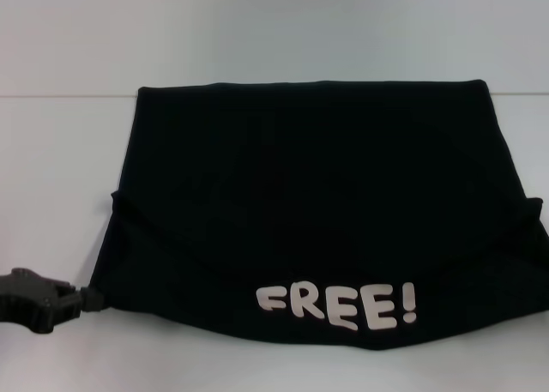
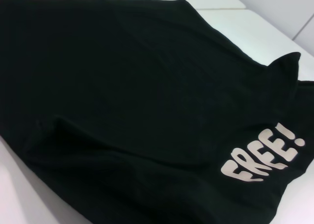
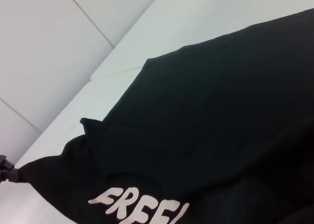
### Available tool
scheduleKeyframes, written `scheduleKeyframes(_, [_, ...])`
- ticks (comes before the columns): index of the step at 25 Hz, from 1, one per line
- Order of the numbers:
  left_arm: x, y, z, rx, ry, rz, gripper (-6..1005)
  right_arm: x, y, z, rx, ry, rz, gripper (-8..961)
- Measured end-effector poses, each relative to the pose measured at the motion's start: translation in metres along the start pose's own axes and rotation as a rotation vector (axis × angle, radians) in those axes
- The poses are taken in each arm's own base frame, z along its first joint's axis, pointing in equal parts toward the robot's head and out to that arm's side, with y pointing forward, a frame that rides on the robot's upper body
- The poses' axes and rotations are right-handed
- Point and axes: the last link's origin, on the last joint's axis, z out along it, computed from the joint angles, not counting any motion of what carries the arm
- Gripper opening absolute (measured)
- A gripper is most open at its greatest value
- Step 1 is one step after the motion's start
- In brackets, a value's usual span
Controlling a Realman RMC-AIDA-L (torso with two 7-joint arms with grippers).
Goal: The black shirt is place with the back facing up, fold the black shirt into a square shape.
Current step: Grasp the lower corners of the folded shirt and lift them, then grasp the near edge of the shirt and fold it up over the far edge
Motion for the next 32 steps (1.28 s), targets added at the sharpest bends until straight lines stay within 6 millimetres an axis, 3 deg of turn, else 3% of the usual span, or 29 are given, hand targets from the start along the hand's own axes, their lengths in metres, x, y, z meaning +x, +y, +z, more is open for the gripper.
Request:
scheduleKeyframes(19, [-0.027,0.022,-0.011,-0.139,-0.071,-0.02,5,0.042,0.013,-0.016,-0.058,0.088,0.029,22])
scheduleKeyframes(32, [-0.039,0.027,-0.016,-0.168,-0.105,-0.038,4,0.055,0.017,-0.023,-0.069,0.112,0.046,22])
